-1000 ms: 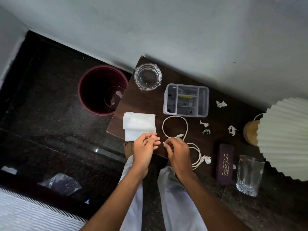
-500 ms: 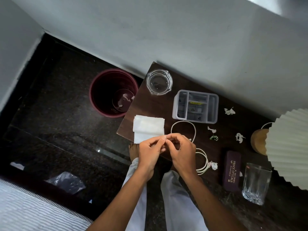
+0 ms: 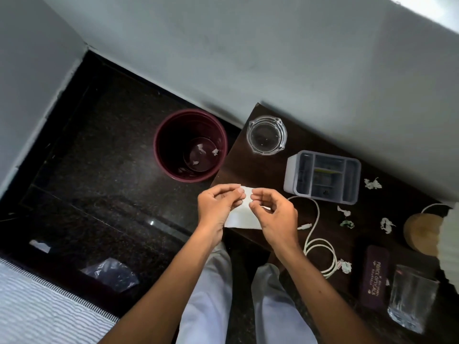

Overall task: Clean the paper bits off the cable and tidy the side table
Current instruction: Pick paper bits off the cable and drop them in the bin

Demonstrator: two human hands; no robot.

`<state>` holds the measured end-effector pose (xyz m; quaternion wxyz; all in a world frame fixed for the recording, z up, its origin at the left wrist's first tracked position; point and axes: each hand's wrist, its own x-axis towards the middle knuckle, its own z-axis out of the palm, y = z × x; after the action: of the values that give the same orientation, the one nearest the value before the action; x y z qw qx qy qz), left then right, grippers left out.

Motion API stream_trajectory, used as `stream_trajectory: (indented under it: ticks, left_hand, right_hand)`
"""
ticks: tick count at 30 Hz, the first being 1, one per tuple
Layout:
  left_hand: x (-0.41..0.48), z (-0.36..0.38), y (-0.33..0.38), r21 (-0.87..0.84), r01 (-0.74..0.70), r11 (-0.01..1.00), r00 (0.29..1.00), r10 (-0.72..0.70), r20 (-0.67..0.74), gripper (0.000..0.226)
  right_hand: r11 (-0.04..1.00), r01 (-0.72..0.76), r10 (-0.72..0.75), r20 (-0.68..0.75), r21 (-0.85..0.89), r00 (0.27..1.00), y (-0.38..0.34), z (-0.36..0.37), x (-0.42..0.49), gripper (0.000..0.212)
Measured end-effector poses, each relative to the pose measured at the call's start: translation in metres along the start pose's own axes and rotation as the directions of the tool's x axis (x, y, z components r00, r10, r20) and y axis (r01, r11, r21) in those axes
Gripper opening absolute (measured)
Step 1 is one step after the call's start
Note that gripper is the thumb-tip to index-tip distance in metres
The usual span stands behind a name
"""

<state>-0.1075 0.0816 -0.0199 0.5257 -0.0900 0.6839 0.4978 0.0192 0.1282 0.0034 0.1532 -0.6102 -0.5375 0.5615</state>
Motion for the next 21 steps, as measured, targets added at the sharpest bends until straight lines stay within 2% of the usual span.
stream_trajectory:
  ticks: [10,21]
  left_hand:
    - [0.057,-0.035,0.046,-0.189,0.017,0.982,0.993,-0.039,-0.114,0.012]
    - [0.123,-0.058,0.068,-0.162,0.036,0.986,0.954,-0.082,-0.289,0.017]
  right_hand:
    - [0.999,-0.036,0.036,-0.004,-0.035,0.999,-0.018,0.04,0.022,0.032]
    - [0.994,-0.016,0.019,0.031,-0.104,0.999,-0.025,0.06,0.036,0.035]
